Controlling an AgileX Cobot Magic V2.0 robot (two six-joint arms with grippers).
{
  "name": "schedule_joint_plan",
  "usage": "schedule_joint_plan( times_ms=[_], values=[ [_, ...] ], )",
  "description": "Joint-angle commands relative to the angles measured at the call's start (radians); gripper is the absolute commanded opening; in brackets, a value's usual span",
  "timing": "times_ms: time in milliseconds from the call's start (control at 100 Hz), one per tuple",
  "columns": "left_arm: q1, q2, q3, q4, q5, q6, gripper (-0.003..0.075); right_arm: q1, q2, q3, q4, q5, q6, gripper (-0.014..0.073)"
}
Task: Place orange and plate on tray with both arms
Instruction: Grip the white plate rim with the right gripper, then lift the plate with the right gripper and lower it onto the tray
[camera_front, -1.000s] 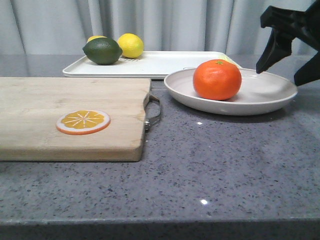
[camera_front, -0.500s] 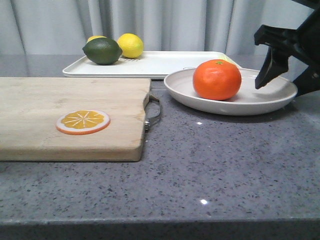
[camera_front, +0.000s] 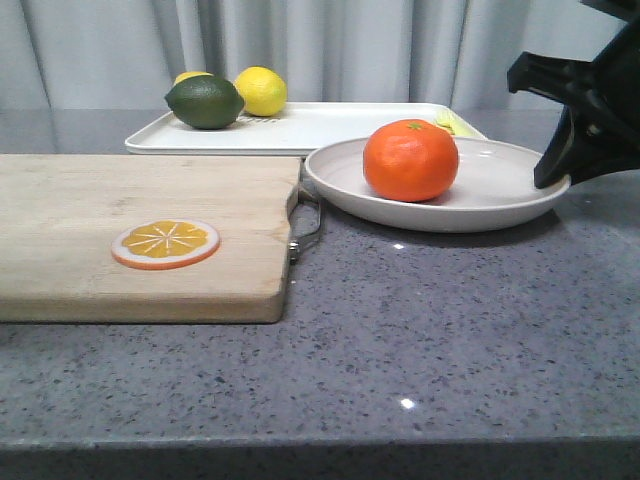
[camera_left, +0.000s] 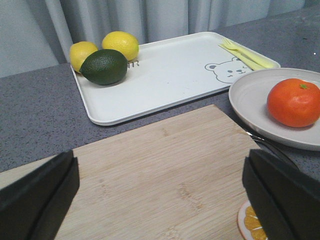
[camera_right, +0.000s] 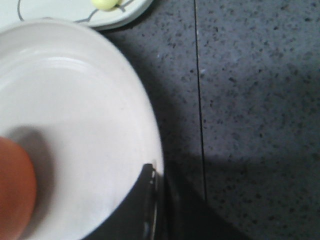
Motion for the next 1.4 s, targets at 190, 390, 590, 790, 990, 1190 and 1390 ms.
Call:
schedule_joint_plan(
  times_ms=[190, 390, 590, 790, 990, 1190, 1390],
  values=[
    [0.003, -0.007, -0.026, -0.011, -0.041, -0.007, 0.0638, -0.002, -0.035, -0.034, 0.046, -0.028, -0.008, -0.0092],
    [0.003, -0.007, -0.026, -0.011, -0.041, -0.007, 0.0638, -0.002, -0.074, -0.089, 0.102, 0.026, -0.008, -0.0092],
    [0.003, -0.007, -0.026, -0.011, -0.041, -0.007, 0.0638, -0.003, -0.045, -0.268, 0.102, 0.108, -0.008, -0.0092],
    [0.003, -0.007, -0.026, -0.011, -0.041, -0.007, 0.0638, -0.003, 0.096, -0.509, 0.103, 0.153, -0.008, -0.0092],
    [0.003, -0.007, -0.026, -0.013, -0.041, -0.007, 0.0638, -0.003, 0.286, -0.743, 0.110, 0.207, -0.008, -0.0092],
    [0.003, -0.007, -0.026, -0.015, -0.038, -0.007, 0.0638, -0.003, 0.434, -0.899, 0.117, 0.206, -0.008, -0.0092],
    [0.003, -0.007, -0.026, -0.015, -0.038, -0.007, 0.0638, -0.003, 0.528, -0.976, 0.126, 0.174, -0.008, -0.0092]
  ],
)
